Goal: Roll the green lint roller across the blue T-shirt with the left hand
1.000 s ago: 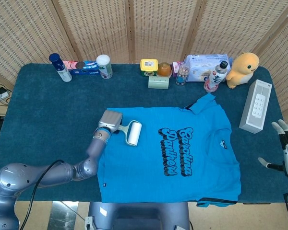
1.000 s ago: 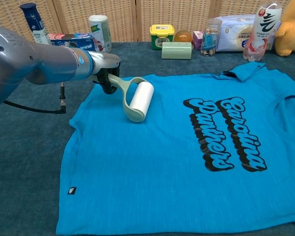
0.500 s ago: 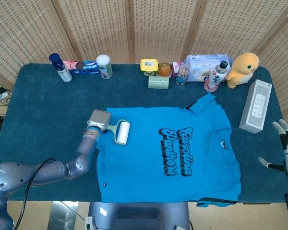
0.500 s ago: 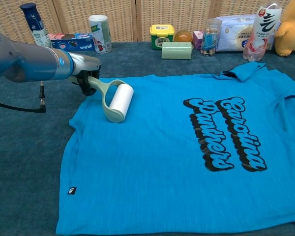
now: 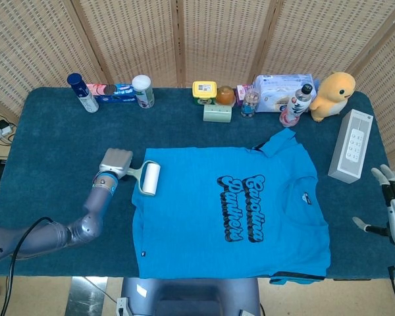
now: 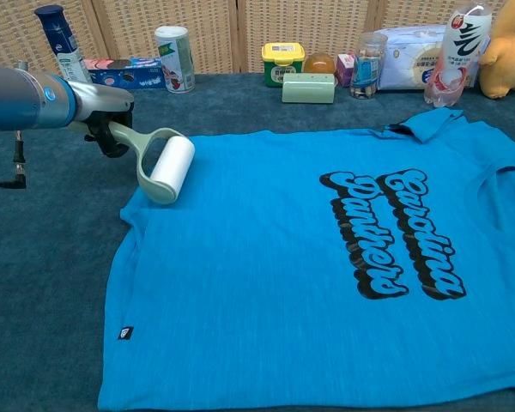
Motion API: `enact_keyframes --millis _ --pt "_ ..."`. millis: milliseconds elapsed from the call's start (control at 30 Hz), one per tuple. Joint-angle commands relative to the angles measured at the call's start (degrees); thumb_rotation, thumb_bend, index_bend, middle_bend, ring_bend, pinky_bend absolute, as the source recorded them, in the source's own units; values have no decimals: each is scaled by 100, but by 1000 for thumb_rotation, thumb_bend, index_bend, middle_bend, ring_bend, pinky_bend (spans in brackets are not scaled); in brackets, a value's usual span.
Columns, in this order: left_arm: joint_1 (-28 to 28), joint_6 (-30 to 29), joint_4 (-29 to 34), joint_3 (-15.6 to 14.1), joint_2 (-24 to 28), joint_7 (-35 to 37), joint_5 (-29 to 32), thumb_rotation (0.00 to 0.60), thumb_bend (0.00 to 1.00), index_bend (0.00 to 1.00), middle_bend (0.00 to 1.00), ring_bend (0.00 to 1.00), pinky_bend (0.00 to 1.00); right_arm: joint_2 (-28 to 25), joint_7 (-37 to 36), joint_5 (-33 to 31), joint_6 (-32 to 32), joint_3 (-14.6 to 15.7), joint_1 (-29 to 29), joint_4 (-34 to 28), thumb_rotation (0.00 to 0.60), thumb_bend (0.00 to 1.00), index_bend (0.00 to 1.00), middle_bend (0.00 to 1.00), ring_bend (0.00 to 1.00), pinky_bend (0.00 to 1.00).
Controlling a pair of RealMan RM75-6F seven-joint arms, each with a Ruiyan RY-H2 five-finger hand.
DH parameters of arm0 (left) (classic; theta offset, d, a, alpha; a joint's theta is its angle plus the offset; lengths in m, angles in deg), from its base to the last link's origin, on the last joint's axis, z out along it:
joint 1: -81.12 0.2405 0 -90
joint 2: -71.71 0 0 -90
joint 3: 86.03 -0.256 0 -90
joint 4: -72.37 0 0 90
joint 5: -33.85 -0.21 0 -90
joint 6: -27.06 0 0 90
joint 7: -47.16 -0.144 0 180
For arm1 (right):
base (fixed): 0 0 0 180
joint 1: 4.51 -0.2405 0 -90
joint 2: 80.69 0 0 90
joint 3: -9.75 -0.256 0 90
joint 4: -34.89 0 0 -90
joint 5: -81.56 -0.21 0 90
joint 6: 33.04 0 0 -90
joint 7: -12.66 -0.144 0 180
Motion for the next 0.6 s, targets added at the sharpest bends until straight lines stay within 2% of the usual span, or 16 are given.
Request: enact_keyframes --millis 33,67,100,167,200,300,600 --pt "385 223 444 15 496 603 -839 600 481 447 348 261 547 -1 11 16 13 6 4 -16 600 0 72 0 0 0" --pt "420 235 501 -5 560 645 -912 600 385 256 191 137 468 -2 12 22 17 8 5 -22 600 0 72 0 0 0" --pt "462 239 599 -63 666 661 -973 600 299 106 81 56 405 -5 13 33 25 12 8 -32 600 0 72 0 0 0" --pt "488 231 819 -189 863 624 -941 600 181 2 5 1 327 -9 19 56 41 19 11 -50 600 0 72 0 0 0" --pt "485 201 906 -234 928 596 -907 600 129 0 0 0 297 -10 23 64 45 22 12 -56 600 0 72 0 0 0" --pt "498 43 1113 -324 1057 543 -909 600 62 0 0 0 251 -15 28 90 56 33 14 -77 600 0 72 0 0 0" --pt "847 -505 1822 -532 1585 704 -1439 600 9 0 0 0 170 -39 61 195 124 76 36 -161 600 0 71 0 0 0"
